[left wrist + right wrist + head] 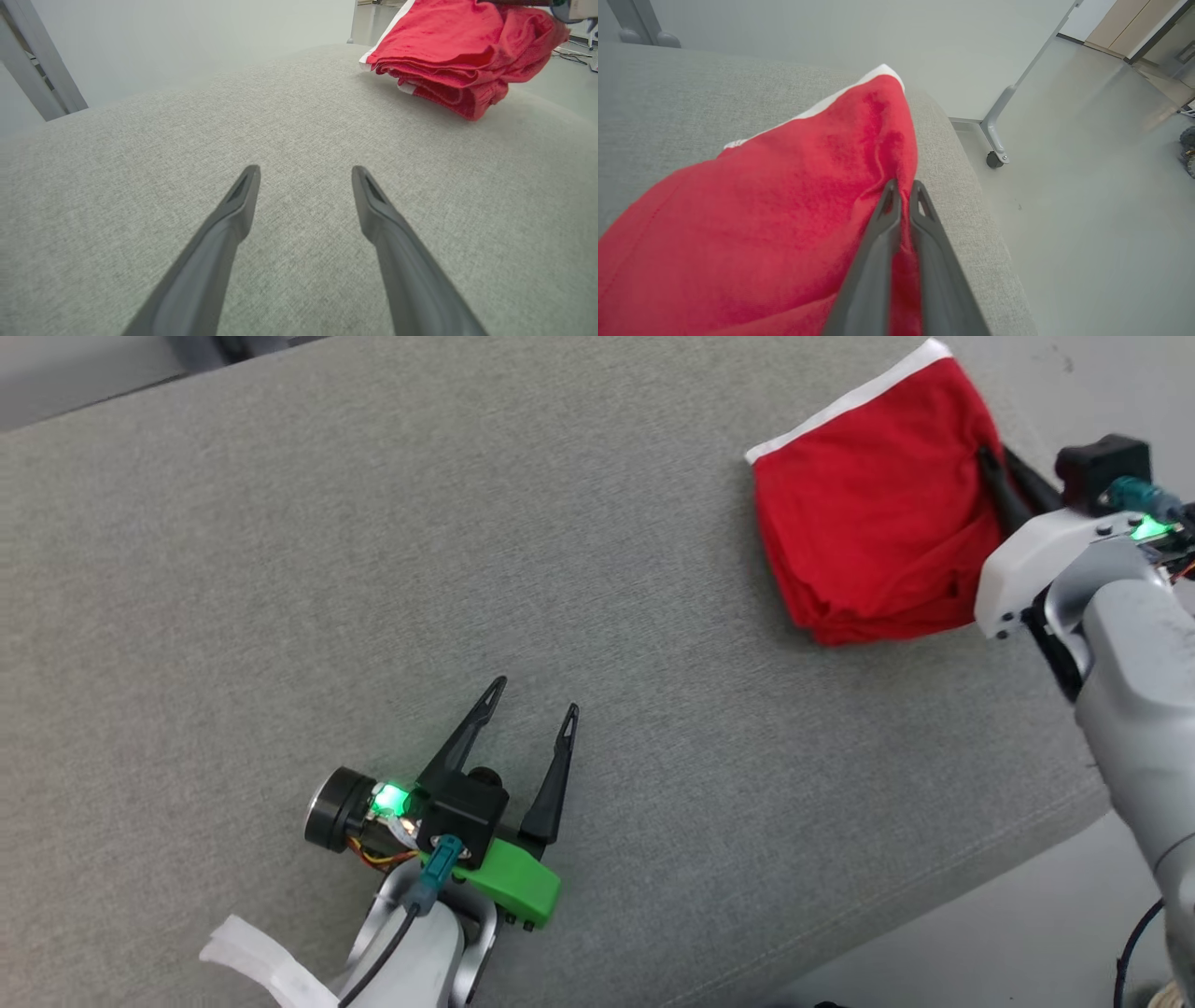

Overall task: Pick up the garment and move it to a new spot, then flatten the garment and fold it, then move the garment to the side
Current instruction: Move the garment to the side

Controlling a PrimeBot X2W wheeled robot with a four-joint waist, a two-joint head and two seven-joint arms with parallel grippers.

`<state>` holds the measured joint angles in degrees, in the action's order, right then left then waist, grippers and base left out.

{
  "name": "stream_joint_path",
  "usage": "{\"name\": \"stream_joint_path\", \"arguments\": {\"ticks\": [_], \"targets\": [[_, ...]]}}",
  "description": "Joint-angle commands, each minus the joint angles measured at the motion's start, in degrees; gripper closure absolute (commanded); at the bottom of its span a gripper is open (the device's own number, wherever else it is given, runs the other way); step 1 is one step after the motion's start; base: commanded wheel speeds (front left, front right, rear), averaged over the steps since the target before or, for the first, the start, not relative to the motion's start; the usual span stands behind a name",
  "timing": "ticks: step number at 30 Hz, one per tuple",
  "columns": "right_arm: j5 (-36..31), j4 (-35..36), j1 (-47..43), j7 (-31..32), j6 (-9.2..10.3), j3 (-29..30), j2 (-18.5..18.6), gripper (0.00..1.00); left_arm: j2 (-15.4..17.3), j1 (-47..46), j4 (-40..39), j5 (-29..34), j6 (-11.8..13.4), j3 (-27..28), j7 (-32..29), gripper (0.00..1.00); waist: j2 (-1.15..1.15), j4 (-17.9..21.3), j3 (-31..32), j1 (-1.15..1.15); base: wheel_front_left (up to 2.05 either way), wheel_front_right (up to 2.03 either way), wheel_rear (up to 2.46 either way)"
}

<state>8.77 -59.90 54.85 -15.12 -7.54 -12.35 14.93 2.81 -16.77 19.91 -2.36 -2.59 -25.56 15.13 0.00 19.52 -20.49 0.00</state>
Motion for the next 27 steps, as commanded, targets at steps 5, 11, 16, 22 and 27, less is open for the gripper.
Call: {"name": "stream_joint_path", "arguments": {"ticks": [5, 11, 16, 22, 27], "targets": [[-2.43, -5.50, 6.48, -0.02, 0.10, 3.55, 4.55, 1.00, 0.46, -2.72, -0.41, 1.41, -0.46, 0.04, 0.02, 0.00, 0.00, -7.26, -6.92, 0.00, 0.00, 0.00, 0.00], [-6.79, -8.00, 10.06, -0.02, 0.10, 10.44, 9.43, 0.95, 0.61, -3.97, -0.39, 1.57, 0.18, 0.66, 0.02, 0.00, 0.00, -9.19, -8.77, 0.00, 0.00, 0.00, 0.00], [-12.07, -2.80, 8.67, -0.02, 0.10, 20.30, 10.28, 0.00, 0.78, -4.45, 0.11, 0.80, 1.05, 2.16, -0.04, 0.00, 0.00, -9.70, -8.79, 0.00, 0.00, 0.00, 0.00], [-16.51, 14.02, 2.62, -0.02, 0.10, 27.59, 0.21, 0.00, 0.57, -3.03, 0.29, -0.25, 2.36, 4.51, -0.03, 0.00, 0.00, -10.32, -5.16, 0.00, 0.00, 0.00, 0.00], [-11.46, 24.46, -2.74, -0.02, 0.10, 23.32, -4.86, 0.00, 0.38, -1.65, 0.12, -1.65, 3.78, 7.02, -0.01, 0.00, 0.00, -11.50, -1.51, 0.00, 0.00, 0.00, 0.00]]}}
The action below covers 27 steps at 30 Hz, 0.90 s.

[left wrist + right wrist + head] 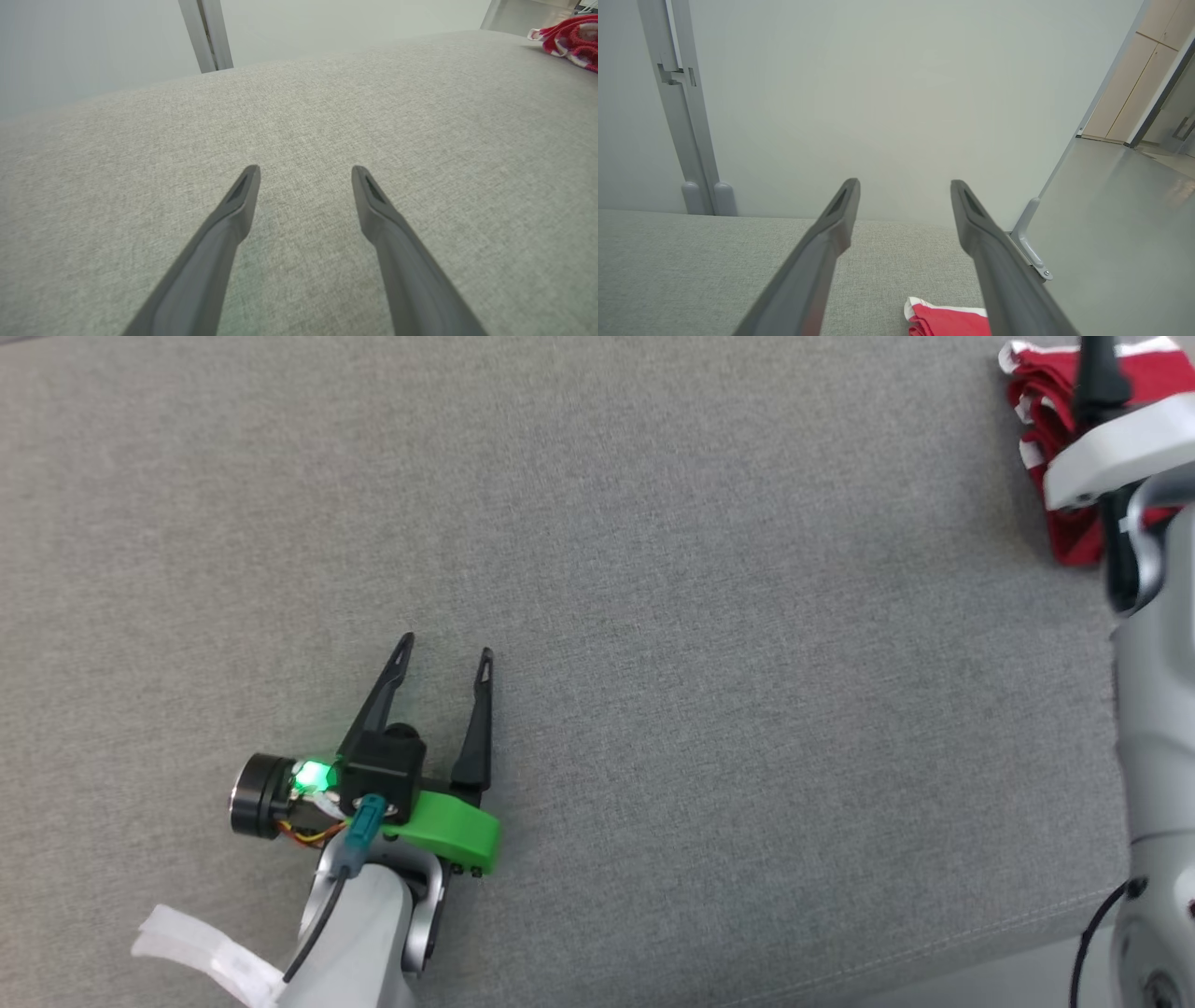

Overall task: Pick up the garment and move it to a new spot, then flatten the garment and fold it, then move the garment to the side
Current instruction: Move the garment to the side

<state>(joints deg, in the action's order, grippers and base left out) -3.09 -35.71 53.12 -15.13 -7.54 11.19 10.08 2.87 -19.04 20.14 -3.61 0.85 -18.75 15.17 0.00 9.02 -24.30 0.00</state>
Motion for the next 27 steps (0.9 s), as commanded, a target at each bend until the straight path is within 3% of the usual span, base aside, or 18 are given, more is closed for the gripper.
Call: {"name": "stream_joint_path", "arguments": {"ticks": [1, 9, 19, 27], "targets": [[1.76, 2.52, -2.63, -0.01, 0.10, -1.32, -0.78, 0.00, 0.30, 1.10, 0.04, -0.69, 0.54, 0.87, -0.04, 0.00, 0.00, -1.46, 3.35, 0.00, 0.00, 0.00, 0.00], [7.48, 12.10, -16.11, -0.01, 0.10, -7.86, -3.76, 0.00, 0.19, 4.74, 0.82, -1.75, 2.22, 5.58, -0.04, 0.00, 0.00, -5.03, 9.67, 0.00, 0.00, 0.00, 0.00], [9.11, 11.34, -31.97, -0.01, 0.10, -7.70, -6.61, 0.00, 0.15, 11.19, 1.65, -2.39, 2.25, 9.92, -0.03, 0.00, 0.00, -8.65, 16.54, 0.00, 0.00, 0.00, 0.00], [9.40, 11.48, -39.71, -0.01, 0.10, -7.95, -7.02, 0.00, 0.13, 15.75, -0.04, -3.42, 2.22, 11.37, -0.03, 0.00, 0.00, -10.39, 20.52, 0.00, 0.00, 0.00, 0.00]]}}
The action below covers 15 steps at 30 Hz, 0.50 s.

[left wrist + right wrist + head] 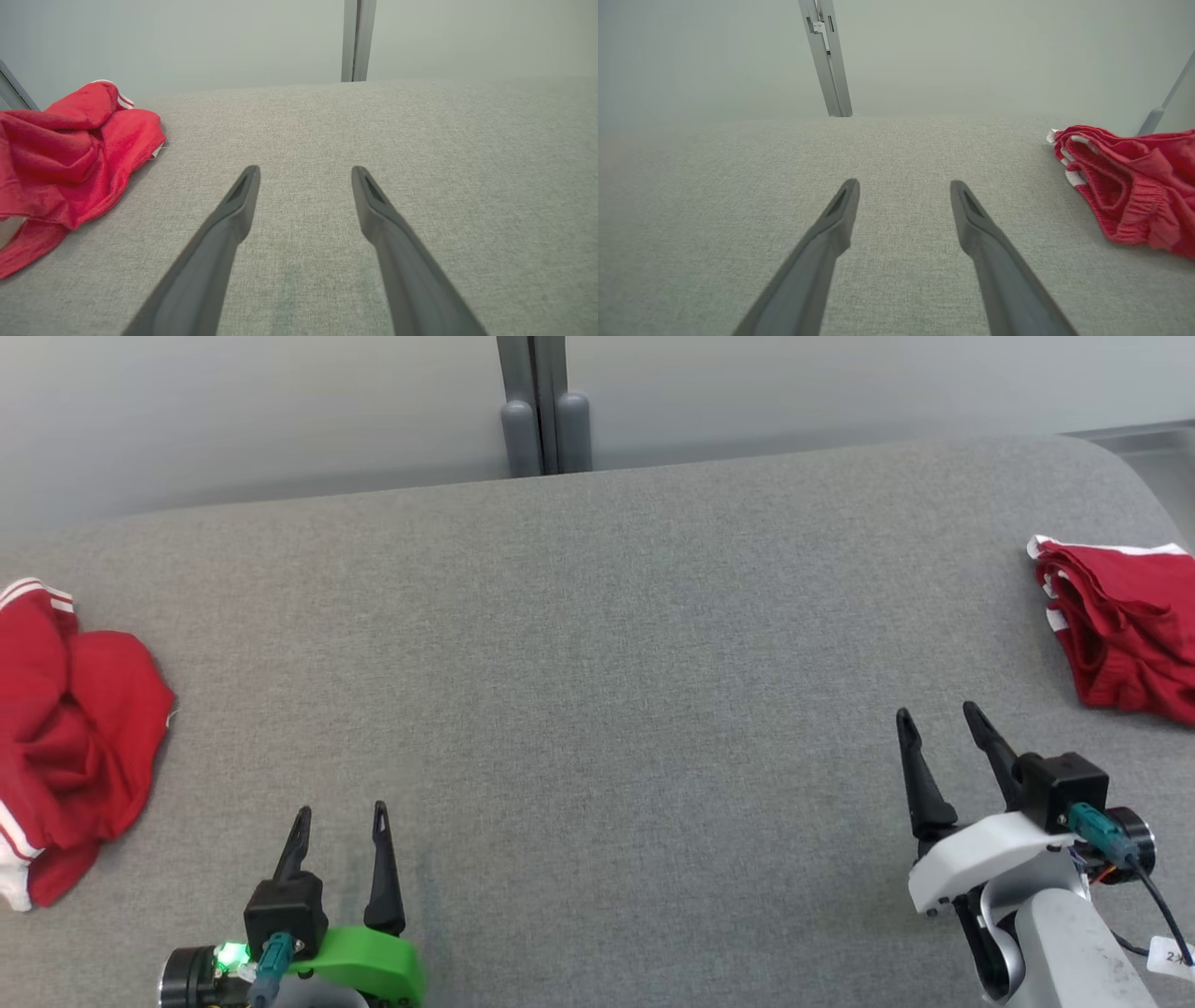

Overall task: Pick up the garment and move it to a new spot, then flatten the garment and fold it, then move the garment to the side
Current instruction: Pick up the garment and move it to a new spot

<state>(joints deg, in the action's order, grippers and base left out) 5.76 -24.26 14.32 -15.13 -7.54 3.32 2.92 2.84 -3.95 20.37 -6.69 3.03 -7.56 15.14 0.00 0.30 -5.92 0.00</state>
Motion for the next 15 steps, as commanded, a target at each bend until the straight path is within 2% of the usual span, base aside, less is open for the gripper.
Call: {"name": "stream_joint_path", "arguments": {"ticks": [1, 10, 15], "targets": [[0.98, 0.04, -1.65, -0.01, 0.10, -0.44, 0.12, 0.00, 0.17, 1.32, -0.42, -0.69, -0.12, 0.45, -0.01, 0.00, 0.00, -1.86, 2.73, 0.00, 0.00, 0.00, 0.00], [3.81, -0.22, -4.74, -0.01, 0.10, -2.54, 0.18, 0.00, 0.17, 4.27, -1.46, -3.58, -0.07, 0.87, -0.01, 0.00, 0.00, -3.34, 3.75, 0.00, 0.00, 0.00, 0.00], [2.88, 0.20, -4.56, -0.01, 0.10, -2.64, 0.16, 0.00, 0.17, 2.48, -0.72, -5.38, 0.28, 0.48, -0.01, 0.00, 0.00, -6.82, 2.21, 0.00, 0.00, 0.00, 0.00]]}}
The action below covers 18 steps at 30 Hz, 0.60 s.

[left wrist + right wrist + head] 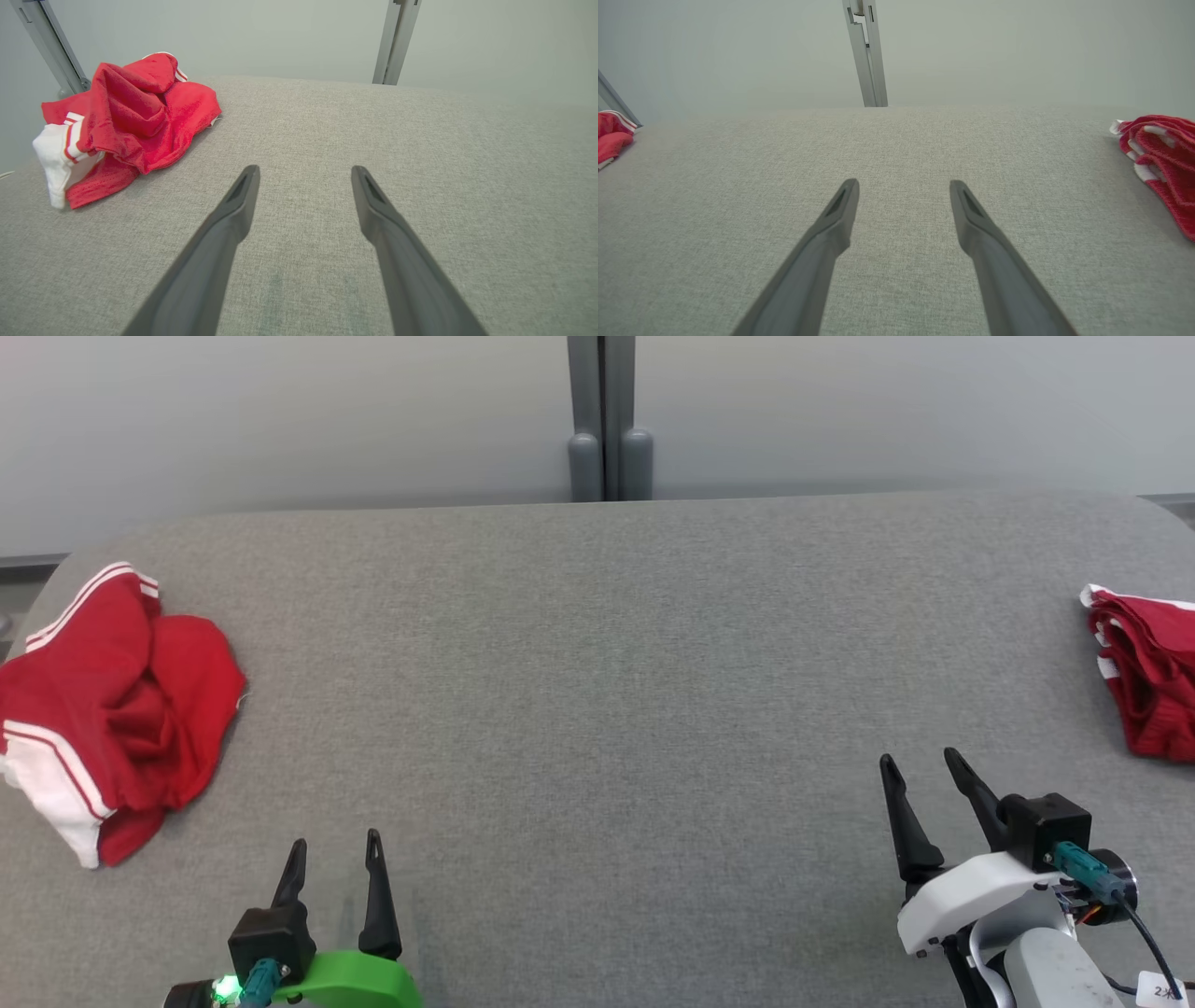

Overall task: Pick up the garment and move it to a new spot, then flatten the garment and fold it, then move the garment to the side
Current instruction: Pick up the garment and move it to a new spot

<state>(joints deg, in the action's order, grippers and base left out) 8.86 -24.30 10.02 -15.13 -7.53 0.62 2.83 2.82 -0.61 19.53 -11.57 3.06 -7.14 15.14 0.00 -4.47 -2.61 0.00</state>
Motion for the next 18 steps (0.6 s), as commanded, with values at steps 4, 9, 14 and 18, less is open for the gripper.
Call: {"name": "stream_joint_path", "arguments": {"ticks": [4, 9, 14, 18], "targets": [[-0.64, 0.40, 0.27, -0.01, 0.09, -0.35, 0.23, 0.00, 0.21, -1.48, 0.60, -1.15, 0.58, -0.13, -0.01, 0.00, 0.00, -6.25, -2.44, 0.00, 0.00, 0.00, 0.00], [-0.20, 0.41, 1.16, -0.01, 0.08, -1.06, 0.24, 0.00, 0.21, -0.88, 0.80, -1.76, 1.23, 0.63, -0.01, 0.00, 0.00, -11.89, -3.46, 0.00, 0.00, 0.00, 0.00], [-0.30, -0.05, 1.82, -0.01, 0.08, -1.81, 0.25, 0.00, 0.22, 0.24, 0.59, -4.31, 1.59, 2.48, -0.01, 0.00, 0.00, -17.56, -4.04, 0.00, 0.00, 0.00, 0.00], [0.07, -0.65, 2.21, -0.01, 0.09, -2.72, 0.25, 0.00, 0.17, 0.91, 1.20, -5.94, 1.78, 3.35, -0.01, 0.00, 0.00, -21.25, -4.15, 0.00, 0.00, 0.00, 0.00]]}}
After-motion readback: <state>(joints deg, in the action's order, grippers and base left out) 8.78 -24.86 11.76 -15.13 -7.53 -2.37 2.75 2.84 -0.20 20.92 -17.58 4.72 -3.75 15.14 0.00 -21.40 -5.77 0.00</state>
